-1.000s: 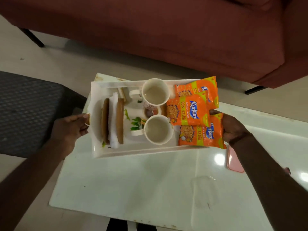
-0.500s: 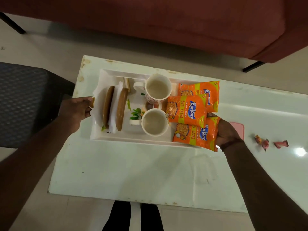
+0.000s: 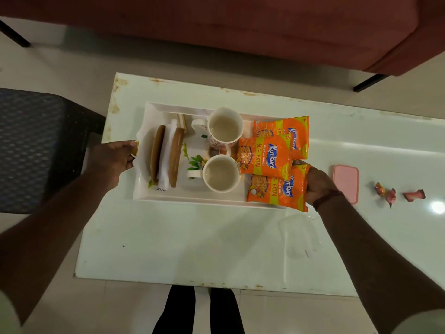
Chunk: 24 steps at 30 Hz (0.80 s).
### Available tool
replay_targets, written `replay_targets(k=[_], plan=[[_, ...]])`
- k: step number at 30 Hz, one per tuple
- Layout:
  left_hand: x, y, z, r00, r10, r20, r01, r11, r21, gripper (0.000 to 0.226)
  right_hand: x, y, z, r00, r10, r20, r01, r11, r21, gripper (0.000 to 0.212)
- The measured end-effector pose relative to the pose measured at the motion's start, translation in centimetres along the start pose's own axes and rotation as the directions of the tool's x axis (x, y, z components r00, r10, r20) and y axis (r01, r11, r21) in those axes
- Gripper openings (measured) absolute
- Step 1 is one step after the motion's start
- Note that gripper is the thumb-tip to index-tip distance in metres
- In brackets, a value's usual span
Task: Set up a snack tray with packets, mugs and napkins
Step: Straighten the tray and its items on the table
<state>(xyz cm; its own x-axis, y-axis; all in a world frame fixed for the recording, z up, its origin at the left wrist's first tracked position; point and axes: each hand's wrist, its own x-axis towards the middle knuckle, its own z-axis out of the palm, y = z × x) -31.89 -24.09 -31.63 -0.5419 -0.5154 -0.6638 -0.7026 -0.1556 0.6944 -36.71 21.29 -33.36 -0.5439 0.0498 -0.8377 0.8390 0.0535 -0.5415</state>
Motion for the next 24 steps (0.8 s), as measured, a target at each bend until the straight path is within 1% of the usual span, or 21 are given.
replay_targets(k=[2,4,7,9,11,12,13,14,15,16,17,18,19,20,21,22,24], plan=[[0.3,-0.3,-0.1,1.000,0.006,0.001,-0.006,1.000,0.012,0.003,0.2,0.2,0.1,1.000,0.008,0.015,-0.008,1.000,0.008,0.050],[0.8,-0.6,-0.2,1.000,0.004,0.008,-0.004,1.000,0.017,0.009,0.4,0.3,0.1,0.999,0.016,0.030,-0.017,0.999,0.030,0.050],[1.3,-1.0,-0.1,0.999,0.007,0.037,-0.008,1.000,0.023,0.005,0.4,0.4,0.1,0.998,0.027,0.058,-0.031,0.998,0.057,0.050],[1.5,-1.4,-0.3,0.998,0.022,0.063,-0.024,0.999,0.032,0.012,0.1,0.2,0.2,0.997,0.029,0.068,-0.033,0.998,0.057,0.050],[1.5,-1.4,-0.7,0.993,0.070,0.092,-0.076,0.995,0.068,0.013,-0.4,0.0,0.3,0.999,0.019,0.029,-0.020,0.999,0.045,0.048],[1.4,-1.3,-0.9,0.989,0.110,0.096,-0.122,0.984,0.127,0.018,-0.7,-0.1,0.4,1.000,0.000,-0.020,0.001,0.999,0.033,0.046],[1.3,-1.1,-1.1,0.980,0.178,0.092,-0.196,0.947,0.253,0.027,-1.2,-0.2,0.6,0.994,-0.038,-0.107,0.039,0.999,0.010,0.042],[1.0,-1.0,-1.4,0.957,0.278,0.086,-0.289,0.863,0.414,0.036,-1.7,-0.1,0.7,0.968,-0.103,-0.228,0.098,0.995,-0.034,0.037],[0.5,-0.8,-1.6,0.909,0.404,0.098,-0.386,0.733,0.559,0.042,-2.4,0.1,0.9,0.911,-0.199,-0.362,0.162,0.978,-0.130,0.034],[-0.2,-0.6,-1.7,0.840,0.527,0.129,-0.472,0.591,0.655,0.046,-3.2,0.3,1.1,0.826,-0.319,-0.465,0.210,0.939,-0.271,0.034],[-1.2,-0.4,-1.7,0.768,0.617,0.170,-0.532,0.467,0.707,0.049,-4.1,0.7,1.3,0.737,-0.441,-0.512,0.229,0.876,-0.424,0.036],[-2.3,-0.2,-1.6,0.702,0.678,0.218,-0.577,0.362,0.732,0.051,-5.0,1.2,1.6,0.662,-0.538,-0.522,0.242,0.812,-0.530,0.038],[-3.5,-0.2,-1.4,0.646,0.714,0.269,-0.611,0.273,0.743,0.053,-6.0,1.6,2.0,0.618,-0.603,-0.504,0.267,0.764,-0.587,0.039],[-4.8,-0.2,-1.1,0.605,0.732,0.312,-0.640,0.213,0.739,0.055,-6.9,2.1,2.3,0.598,-0.650,-0.468,0.285,0.719,-0.634,0.041],[-6.1,-0.3,-0.6,0.580,0.736,0.349,-0.666,0.181,0.724,0.057,-7.8,2.5,2.7,0.590,-0.694,-0.414,0.295,0.662,-0.689,0.044],[-7.4,-0.5,-0.1,0.570,0.730,0.378,-0.682,0.163,0.713,0.059,-8.5,3.0,3.0,0.582,-0.736,-0.346,0.297,0.589,-0.752,0.047],[-10.1,-0.9,1.0,0.568,0.702,0.431,-0.699,0.134,0.703,0.067,-10.2,3.7,3.5,0.564,-0.802,-0.197,0.301,0.423,-0.855,0.056]])
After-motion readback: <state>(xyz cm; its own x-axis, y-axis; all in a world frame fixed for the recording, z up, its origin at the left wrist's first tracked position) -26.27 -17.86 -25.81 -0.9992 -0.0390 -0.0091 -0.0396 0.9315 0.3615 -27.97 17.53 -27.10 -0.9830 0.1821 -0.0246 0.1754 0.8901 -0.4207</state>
